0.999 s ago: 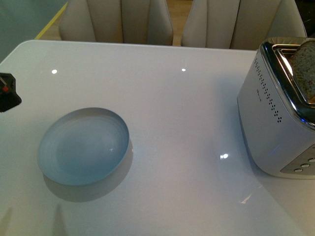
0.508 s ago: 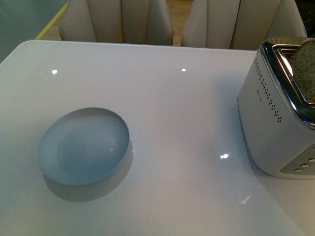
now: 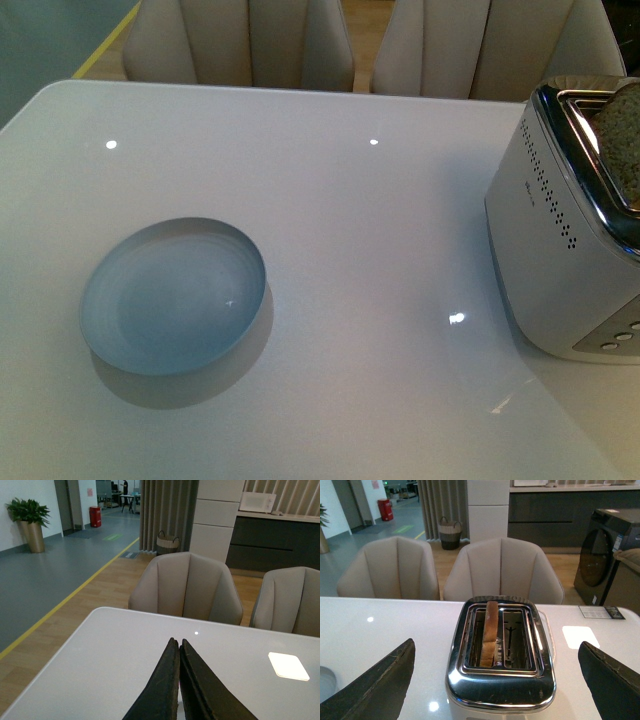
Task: Left arm holds plate, right arm toasts bread
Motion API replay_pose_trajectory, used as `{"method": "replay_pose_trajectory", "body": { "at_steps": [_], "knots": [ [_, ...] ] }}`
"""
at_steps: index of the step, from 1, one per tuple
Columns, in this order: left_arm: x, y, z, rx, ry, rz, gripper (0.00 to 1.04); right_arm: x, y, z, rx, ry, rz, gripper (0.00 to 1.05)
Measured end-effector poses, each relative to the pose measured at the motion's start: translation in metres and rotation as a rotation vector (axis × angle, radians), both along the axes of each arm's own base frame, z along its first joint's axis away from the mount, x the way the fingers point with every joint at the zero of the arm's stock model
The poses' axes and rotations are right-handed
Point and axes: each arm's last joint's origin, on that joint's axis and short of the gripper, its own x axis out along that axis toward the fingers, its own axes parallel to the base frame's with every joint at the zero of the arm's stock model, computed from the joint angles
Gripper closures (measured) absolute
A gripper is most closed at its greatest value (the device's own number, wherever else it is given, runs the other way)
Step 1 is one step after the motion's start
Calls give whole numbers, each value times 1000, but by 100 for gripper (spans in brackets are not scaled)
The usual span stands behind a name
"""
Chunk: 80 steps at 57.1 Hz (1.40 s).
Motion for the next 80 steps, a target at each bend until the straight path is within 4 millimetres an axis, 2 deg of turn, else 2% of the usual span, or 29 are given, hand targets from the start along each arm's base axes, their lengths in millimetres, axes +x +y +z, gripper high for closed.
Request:
{"method": "replay_pose_trajectory", "body": {
  "at_steps": [6, 10, 24, 54, 61, 80],
  "knots": [
    [-8, 4, 6, 18, -9, -14, 102, 0, 0, 0, 0, 0, 0, 9],
    [-15, 14, 9, 26, -8, 0, 102, 0, 0, 0, 0, 0, -2, 9],
    [-31, 15, 12, 29, 16, 0, 102, 0, 0, 0, 0, 0, -2, 9],
    [-43, 15, 12, 31, 14, -1, 102, 0, 0, 0, 0, 0, -2, 9],
    [-53, 15, 9, 32, 24, -3, 102, 0, 0, 0, 0, 0, -2, 9],
    [-54, 15, 9, 32, 19, -2, 102, 0, 0, 0, 0, 0, -2, 9]
  ]
}}
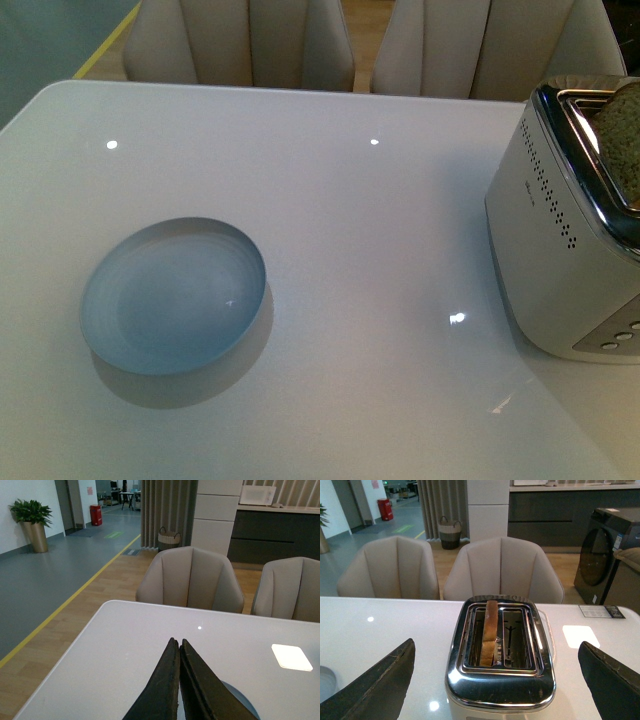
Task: Left arm holds plate, right arm toasts bread
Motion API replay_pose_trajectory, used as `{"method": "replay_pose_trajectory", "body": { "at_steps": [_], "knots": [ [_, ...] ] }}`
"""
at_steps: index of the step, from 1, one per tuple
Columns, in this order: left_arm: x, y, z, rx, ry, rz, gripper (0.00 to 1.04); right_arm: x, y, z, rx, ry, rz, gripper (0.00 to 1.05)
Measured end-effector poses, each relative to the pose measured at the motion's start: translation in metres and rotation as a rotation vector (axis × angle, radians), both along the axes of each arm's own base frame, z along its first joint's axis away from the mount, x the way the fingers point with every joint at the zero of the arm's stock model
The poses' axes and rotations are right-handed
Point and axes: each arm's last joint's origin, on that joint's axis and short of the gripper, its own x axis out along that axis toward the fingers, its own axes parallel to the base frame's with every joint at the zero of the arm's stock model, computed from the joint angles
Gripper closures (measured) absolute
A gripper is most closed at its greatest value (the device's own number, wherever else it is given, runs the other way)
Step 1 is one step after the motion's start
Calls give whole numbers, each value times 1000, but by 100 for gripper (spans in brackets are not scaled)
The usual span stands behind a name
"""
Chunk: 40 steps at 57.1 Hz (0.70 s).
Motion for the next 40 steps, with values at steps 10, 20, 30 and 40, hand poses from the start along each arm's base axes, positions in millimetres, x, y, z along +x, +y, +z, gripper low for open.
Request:
{"method": "replay_pose_trajectory", "body": {
  "at_steps": [10, 20, 30, 40],
  "knots": [
    [0, 0, 0, 0, 0, 0, 102, 0, 0, 0, 0, 0, 0, 9],
    [0, 0, 0, 0, 0, 0, 74, 0, 0, 0, 0, 0, 0, 9],
    [0, 0, 0, 0, 0, 0, 43, 0, 0, 0, 0, 0, 0, 9],
    [0, 0, 0, 1, 0, 0, 6, 0, 0, 0, 0, 0, 0, 9]
  ]
}}
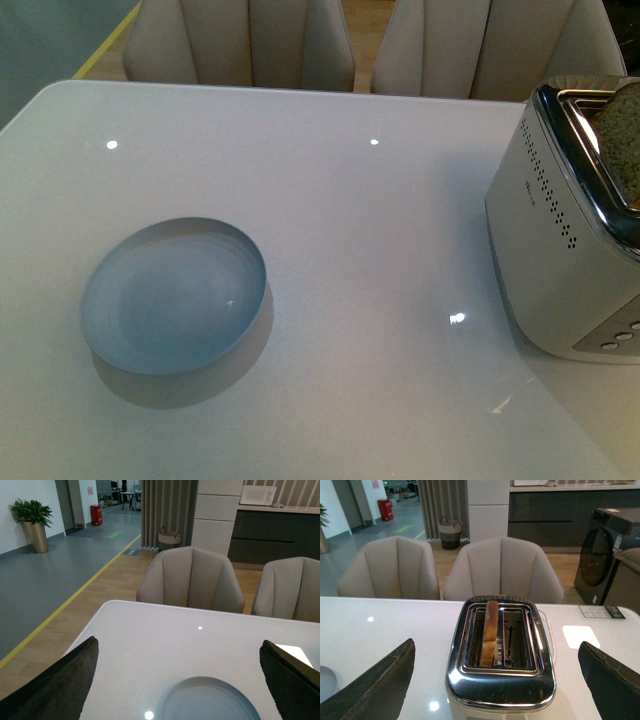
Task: Left arm holds plate, right arm toasts bread
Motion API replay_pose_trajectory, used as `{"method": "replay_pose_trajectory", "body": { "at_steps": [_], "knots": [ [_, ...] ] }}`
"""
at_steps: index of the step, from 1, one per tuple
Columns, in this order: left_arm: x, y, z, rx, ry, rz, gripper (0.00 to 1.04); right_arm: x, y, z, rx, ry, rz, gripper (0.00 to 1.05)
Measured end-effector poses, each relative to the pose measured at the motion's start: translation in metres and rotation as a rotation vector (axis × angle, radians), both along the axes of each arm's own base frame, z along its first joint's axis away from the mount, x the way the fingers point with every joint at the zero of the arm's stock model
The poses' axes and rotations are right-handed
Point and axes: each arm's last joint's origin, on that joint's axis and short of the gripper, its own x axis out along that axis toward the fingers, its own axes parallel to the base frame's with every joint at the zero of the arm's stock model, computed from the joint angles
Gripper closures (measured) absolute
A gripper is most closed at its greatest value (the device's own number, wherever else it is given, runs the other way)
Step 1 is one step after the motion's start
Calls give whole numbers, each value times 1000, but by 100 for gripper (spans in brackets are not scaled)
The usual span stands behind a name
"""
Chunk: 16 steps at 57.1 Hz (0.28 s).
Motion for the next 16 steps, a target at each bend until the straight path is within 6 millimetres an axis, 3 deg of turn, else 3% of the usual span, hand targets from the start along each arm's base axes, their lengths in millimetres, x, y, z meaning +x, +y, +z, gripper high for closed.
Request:
{"method": "replay_pose_trajectory", "body": {
  "at_steps": [16],
  "knots": [
    [0, 0, 0, 1, 0, 0, 7, 0, 0, 0, 0, 0, 0, 9]
  ]
}}
